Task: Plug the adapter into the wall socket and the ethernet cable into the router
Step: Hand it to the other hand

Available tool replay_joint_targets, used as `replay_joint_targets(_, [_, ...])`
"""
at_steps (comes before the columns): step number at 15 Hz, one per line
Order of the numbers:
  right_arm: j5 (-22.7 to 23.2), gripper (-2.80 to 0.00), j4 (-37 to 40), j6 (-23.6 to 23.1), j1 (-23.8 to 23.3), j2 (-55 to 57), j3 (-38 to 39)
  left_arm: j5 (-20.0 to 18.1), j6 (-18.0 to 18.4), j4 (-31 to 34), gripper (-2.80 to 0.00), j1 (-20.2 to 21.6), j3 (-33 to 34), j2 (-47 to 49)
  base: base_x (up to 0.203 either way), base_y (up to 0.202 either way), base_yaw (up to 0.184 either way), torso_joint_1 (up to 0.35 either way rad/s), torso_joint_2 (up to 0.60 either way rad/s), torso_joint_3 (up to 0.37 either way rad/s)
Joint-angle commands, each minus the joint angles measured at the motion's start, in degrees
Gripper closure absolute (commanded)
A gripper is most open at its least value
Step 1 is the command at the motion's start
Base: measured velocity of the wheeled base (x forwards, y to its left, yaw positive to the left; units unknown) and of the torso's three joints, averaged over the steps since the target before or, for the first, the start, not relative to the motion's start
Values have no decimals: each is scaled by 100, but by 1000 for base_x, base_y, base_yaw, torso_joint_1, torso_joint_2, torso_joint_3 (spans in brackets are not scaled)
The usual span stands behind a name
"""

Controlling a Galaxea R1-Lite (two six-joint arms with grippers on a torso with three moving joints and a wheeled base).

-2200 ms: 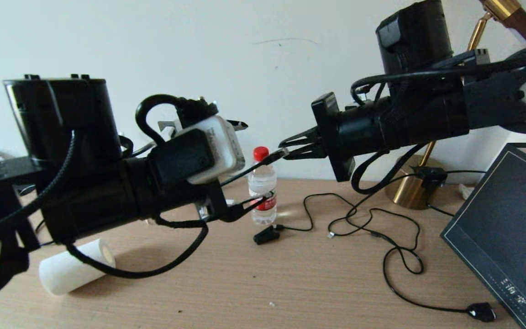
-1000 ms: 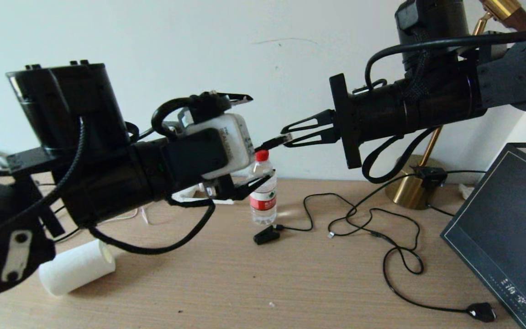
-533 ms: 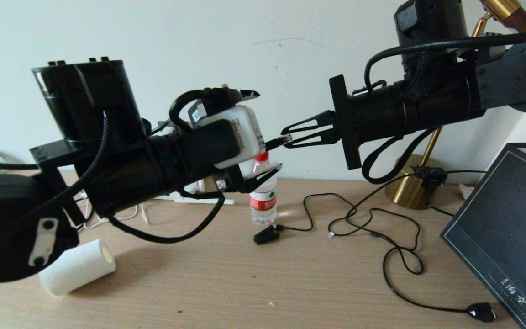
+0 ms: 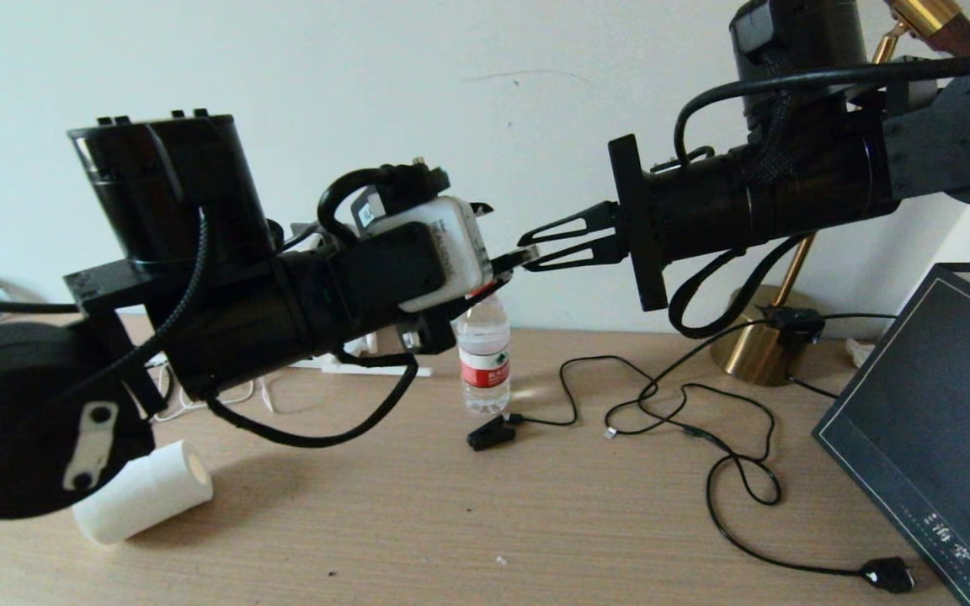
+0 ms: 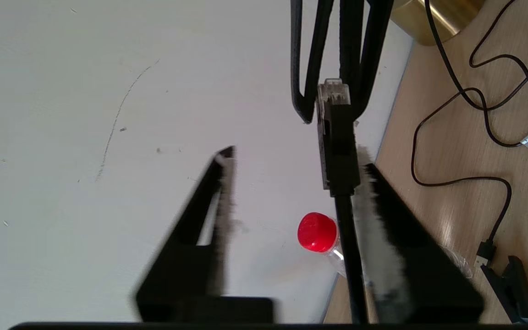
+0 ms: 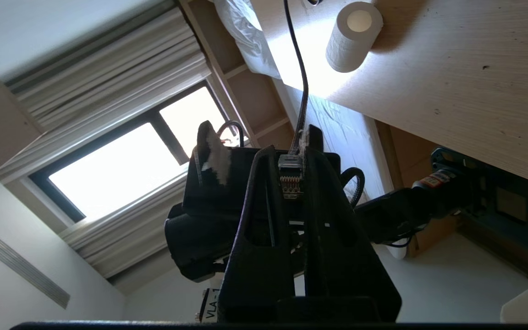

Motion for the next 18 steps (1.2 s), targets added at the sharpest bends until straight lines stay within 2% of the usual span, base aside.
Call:
replay_joint_targets(1, [26,0,17,48,19,-52,7,-5,12,-25,0,-1,0,35,0,0,0,0,0,0])
replay_joint_targets(9, [-26,0,17,-6,28,-89,69,-5,12,-34,0,-10,9,44,0,0,0,0,0,0])
replay_joint_targets(10, [-42,-280,17,-5,28,-106,94,-5,3,-26,0,-10,39,13,0,0,0,0,0,0])
replay_joint_targets(12, [-216,-280,17,-10,12,-106,176,-7,-64,-25,0,-2,191,-74,0,0,0,0,0,0])
replay_joint_targets(14, [-718,-280,17,-238,-43,-145,380,-29,-692,9,0,-1,533,-280,0,0,0,0,0,0])
replay_joint_targets(16, [-1488,-280,17,-778,-103,-293,685,-359,-1215,124,0,-1,915,-579,0,0,0,0,0,0])
replay_joint_targets(18, [-1596,-280,17,-806,-69,-580,767,-404,-1332,257,0,7,1074,-772,0,0,0,0,0,0])
